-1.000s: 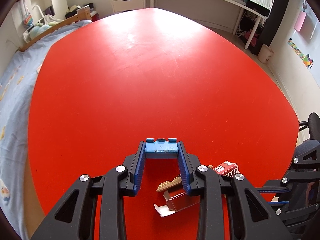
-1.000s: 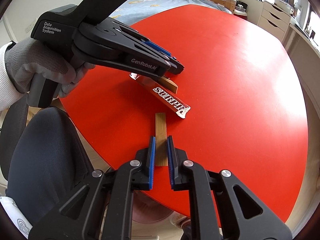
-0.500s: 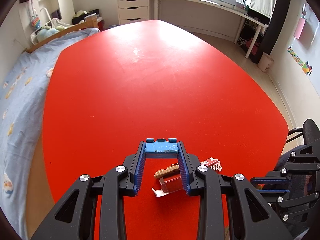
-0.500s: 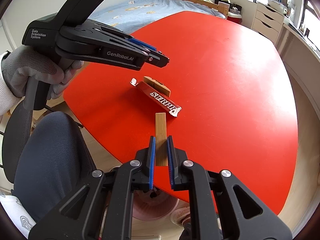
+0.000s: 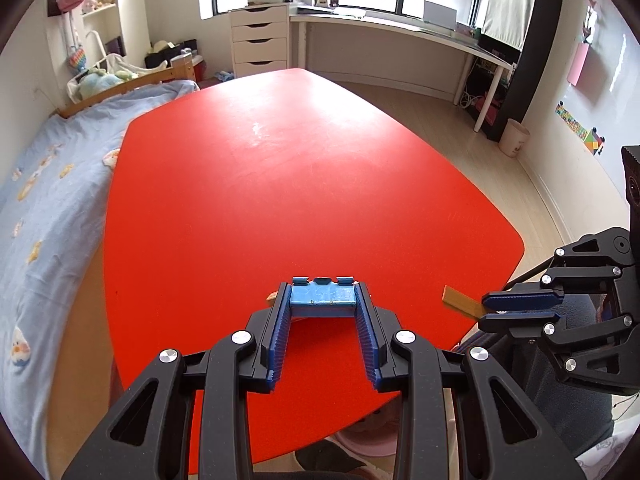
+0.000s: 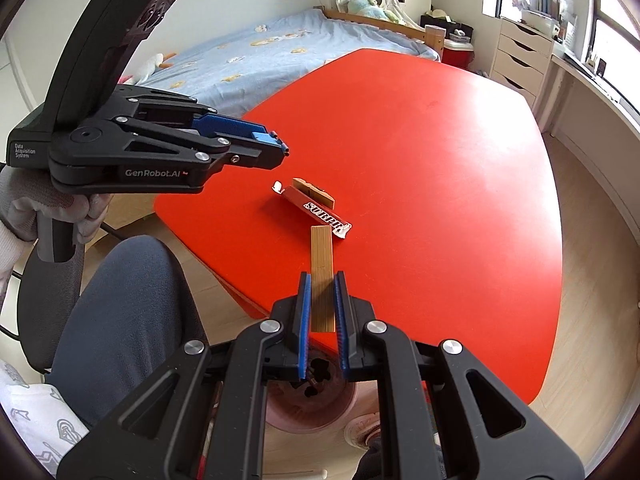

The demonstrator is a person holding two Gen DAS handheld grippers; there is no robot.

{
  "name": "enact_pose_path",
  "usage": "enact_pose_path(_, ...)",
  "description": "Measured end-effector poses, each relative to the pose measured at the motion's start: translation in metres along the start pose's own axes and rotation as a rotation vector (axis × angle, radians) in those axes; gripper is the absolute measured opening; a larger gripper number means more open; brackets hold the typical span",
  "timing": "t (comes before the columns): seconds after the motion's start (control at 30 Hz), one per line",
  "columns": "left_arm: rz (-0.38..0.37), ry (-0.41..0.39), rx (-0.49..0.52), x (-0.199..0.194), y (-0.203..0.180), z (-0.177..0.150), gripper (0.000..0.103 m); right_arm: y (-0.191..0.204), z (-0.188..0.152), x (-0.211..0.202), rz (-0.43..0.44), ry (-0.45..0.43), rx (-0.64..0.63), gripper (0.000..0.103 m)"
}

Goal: Collect trash
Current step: 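Carry the block and stick over the wastebasket and open both grippers to drop them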

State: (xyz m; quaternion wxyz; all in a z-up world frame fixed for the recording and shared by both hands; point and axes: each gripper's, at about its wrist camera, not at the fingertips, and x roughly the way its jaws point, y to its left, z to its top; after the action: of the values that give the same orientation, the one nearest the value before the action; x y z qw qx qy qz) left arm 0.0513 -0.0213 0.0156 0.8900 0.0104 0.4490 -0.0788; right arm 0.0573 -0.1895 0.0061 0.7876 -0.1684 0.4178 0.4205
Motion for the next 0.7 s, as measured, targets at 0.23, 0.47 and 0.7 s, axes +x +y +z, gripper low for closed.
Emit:
enact_pose_path(0.23, -0.034, -0.037, -0.003, -0.026, -0.021, -0.021, 0.031, 0.002, -0.006, -0.018, 0.002, -0.02, 0.002, 0.011)
enact_pose_path(0.47, -0.051, -0.031, -0.009, -0.037, -0.036, -0.044, 0.031, 0.001, -0.012, -0.025, 0.006, -0.027, 0.014, 0.011)
enact_pose_path(0.7, -0.074, 0.002, -0.01, -0.037, -0.052, -0.069, 0.031, 0.004, -0.027, -0.018, 0.014, -0.003, 0.038, 0.011)
